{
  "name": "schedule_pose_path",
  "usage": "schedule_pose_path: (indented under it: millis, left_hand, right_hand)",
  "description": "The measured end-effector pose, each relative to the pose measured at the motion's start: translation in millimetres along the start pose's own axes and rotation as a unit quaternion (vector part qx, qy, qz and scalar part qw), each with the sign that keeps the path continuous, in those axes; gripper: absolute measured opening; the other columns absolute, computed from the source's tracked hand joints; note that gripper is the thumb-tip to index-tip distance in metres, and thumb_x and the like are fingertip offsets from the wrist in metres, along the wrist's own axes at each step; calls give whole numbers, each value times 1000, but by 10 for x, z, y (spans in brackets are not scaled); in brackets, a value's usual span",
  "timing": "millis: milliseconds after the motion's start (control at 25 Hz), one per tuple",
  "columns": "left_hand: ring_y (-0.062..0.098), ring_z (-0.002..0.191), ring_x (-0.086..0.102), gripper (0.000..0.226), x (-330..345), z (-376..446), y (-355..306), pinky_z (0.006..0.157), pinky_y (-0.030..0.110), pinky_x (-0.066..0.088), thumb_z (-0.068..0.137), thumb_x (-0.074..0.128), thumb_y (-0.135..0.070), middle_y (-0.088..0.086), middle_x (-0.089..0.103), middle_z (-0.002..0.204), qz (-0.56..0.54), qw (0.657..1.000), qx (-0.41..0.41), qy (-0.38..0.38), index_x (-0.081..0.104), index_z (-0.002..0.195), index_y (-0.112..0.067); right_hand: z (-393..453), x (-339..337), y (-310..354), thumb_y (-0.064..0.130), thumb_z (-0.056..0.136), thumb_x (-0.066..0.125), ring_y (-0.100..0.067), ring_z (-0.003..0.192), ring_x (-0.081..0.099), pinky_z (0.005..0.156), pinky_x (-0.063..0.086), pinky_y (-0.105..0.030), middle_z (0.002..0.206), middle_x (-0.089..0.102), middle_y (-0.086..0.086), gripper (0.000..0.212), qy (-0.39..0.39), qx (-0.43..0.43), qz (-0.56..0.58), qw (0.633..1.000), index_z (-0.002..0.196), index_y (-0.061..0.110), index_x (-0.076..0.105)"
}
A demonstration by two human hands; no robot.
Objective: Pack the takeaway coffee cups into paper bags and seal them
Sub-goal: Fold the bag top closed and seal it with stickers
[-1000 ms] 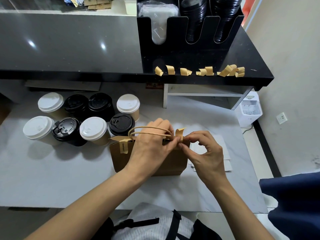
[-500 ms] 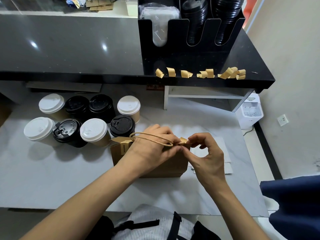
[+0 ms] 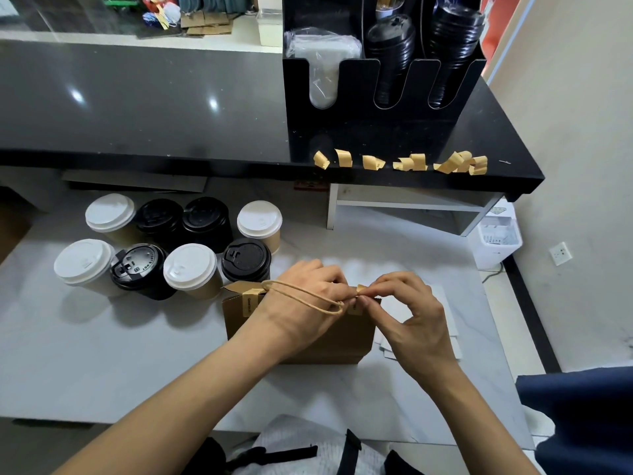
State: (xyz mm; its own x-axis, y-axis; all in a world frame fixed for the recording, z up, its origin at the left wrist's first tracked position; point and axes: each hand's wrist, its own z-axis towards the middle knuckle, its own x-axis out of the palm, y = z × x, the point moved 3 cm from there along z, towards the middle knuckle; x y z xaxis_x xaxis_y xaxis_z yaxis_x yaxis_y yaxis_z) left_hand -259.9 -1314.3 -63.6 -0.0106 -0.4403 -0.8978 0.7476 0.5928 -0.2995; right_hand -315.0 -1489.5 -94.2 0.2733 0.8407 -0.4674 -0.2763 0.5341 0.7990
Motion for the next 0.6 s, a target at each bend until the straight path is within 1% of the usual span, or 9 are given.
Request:
schedule_pose_path:
  millis: [80, 160, 200, 280, 320, 360, 440, 480, 600]
  left_hand:
    - [21, 66, 57, 33, 6, 0, -10, 59, 31, 44, 93, 49, -35, -5, 68, 82, 2, 1000, 6, -2, 80, 96, -25]
    - [22, 66, 57, 33, 15, -6, -18, 58, 30, 46, 93, 49, -36, -4, 68, 81, -3, 1000, -2, -10, 80, 96, -24]
    - [22, 66, 58, 33, 13, -15, -24, 59, 31, 49, 92, 50, -37, -4, 68, 81, -12, 1000, -13, -15, 80, 95, -24]
    - [23, 72, 61, 32, 4, -50, -17, 63, 37, 53, 92, 50, -41, -3, 66, 85, -45, 998, -47, -21, 76, 95, -22]
    - [23, 77, 62, 31, -5, -68, -18, 66, 39, 53, 92, 51, -42, -3, 65, 88, -59, 996, -61, -18, 74, 96, -21]
    - [22, 80, 61, 31, -9, -83, -26, 69, 40, 52, 92, 51, -43, -3, 65, 90, -67, 995, -67, -14, 72, 97, -21]
    - [23, 79, 61, 30, -5, -93, -54, 67, 41, 53, 93, 51, -41, -1, 65, 90, -59, 996, -60, -12, 71, 95, -19]
    - [25, 78, 61, 30, 0, -91, -56, 66, 42, 53, 93, 50, -39, 1, 65, 89, -52, 997, -55, -12, 71, 95, -17]
    - [24, 83, 61, 33, -8, -112, -59, 70, 45, 53, 94, 46, -39, 0, 64, 94, -53, 997, -63, 6, 70, 102, -19]
  right_hand:
    - [-10, 4, 17, 26, 86, 76, -11, 95, 64, 85, 46, -44, 95, 66, 14, 4, -2, -17, -19, 1000, 90, 24, 76]
    - [-10, 9, 22, 25, 86, 77, -12, 95, 65, 85, 46, -45, 95, 67, 16, 4, -2, -19, -11, 1000, 90, 26, 76]
    - [-2, 9, 6, 24, 86, 78, -13, 96, 66, 86, 46, -47, 95, 68, 16, 6, 2, -11, 2, 1000, 90, 27, 75]
    - [17, 14, -49, 20, 83, 83, -15, 100, 66, 89, 47, -52, 98, 69, 15, 15, 24, 12, 20, 999, 92, 30, 76]
    - [21, 17, -78, 22, 82, 85, -15, 104, 66, 91, 47, -53, 102, 69, 15, 19, 42, 22, 21, 999, 94, 34, 76]
    - [24, 15, -105, 29, 81, 85, -14, 108, 65, 93, 47, -54, 106, 68, 16, 20, 59, 29, 19, 998, 96, 37, 76]
    - [31, 17, -132, 44, 78, 80, -12, 114, 62, 96, 47, -53, 112, 66, 17, 22, 81, 42, 17, 996, 99, 43, 76]
    - [38, 21, -135, 47, 76, 79, -12, 114, 62, 97, 46, -52, 112, 65, 18, 22, 83, 47, 16, 995, 98, 43, 76]
    - [50, 36, -127, 41, 77, 85, -12, 110, 63, 96, 45, -50, 107, 67, 17, 17, 70, 51, -1, 996, 92, 38, 79]
